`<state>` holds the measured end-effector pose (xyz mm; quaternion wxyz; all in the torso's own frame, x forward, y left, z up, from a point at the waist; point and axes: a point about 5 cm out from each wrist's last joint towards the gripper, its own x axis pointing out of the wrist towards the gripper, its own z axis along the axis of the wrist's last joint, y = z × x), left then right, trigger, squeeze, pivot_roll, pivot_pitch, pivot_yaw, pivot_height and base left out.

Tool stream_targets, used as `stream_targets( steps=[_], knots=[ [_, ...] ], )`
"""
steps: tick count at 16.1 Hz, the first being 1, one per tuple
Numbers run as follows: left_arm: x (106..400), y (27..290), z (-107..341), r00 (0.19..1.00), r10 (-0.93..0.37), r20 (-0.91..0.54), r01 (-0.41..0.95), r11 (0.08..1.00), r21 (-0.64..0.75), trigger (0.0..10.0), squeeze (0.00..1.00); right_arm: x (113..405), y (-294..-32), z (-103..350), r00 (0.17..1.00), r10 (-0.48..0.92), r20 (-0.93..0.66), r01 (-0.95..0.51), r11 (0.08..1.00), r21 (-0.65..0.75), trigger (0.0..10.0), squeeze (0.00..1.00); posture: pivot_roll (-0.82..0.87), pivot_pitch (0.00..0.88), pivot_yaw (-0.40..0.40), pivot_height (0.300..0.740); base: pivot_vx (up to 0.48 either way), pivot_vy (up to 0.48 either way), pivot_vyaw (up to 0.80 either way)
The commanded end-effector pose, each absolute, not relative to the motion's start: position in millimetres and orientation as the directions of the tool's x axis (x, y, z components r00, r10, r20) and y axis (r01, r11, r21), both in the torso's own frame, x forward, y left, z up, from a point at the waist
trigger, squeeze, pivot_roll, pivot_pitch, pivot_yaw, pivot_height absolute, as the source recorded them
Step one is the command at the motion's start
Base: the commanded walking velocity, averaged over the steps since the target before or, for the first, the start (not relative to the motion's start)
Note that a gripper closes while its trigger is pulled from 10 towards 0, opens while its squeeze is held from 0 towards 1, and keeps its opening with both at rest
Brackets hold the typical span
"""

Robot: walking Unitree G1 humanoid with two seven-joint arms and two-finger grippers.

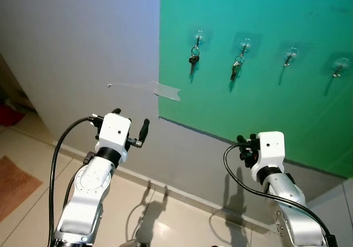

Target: Hang keys on a hook

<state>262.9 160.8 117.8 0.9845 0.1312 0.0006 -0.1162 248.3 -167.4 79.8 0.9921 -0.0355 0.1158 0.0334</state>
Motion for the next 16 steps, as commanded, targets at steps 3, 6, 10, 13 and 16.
stream_targets(
  steps=[3,6,10,13,16],
  knots=[
    [265.1,157.1,117.8,0.969,-0.247,-0.033,0.247,0.932,0.266,10.0,0.00,252.0,-168.4,86.9,0.980,0.050,-0.191,-0.063,0.996,-0.061,10.0,0.00,-0.09,0.000,-0.030,0.740,0.000,0.360,0.00],
    [270.6,155.8,120.9,0.973,-0.232,-0.018,0.228,0.935,0.271,10.0,0.00,259.7,-162.8,90.9,0.981,0.078,-0.177,-0.092,0.993,-0.068,10.0,0.00,-0.08,0.000,-0.055,0.740,0.000,0.359,0.00],
    [261.8,161.2,116.5,0.976,-0.214,-0.029,0.214,0.939,0.271,10.0,0.00,262.4,-156.0,88.2,0.976,0.118,-0.183,-0.131,0.990,-0.059,10.0,0.00,-0.06,0.000,-0.076,0.740,0.000,0.360,0.00],
    [271.6,164.5,121.0,0.980,-0.197,-0.010,0.192,0.942,0.275,10.0,0.00,267.9,-151.0,92.6,0.976,0.140,-0.164,-0.152,0.987,-0.061,10.0,0.00,-0.07,0.000,-0.070,0.740,0.000,0.360,0.00],
    [272.6,156.9,122.3,0.978,-0.207,-0.005,0.201,0.942,0.269,10.0,0.00,269.1,-156.4,92.6,0.978,0.132,-0.164,-0.144,0.988,-0.064,10.0,0.00,-0.06,0.000,-0.069,0.740,0.000,0.361,0.00]
  ],
)
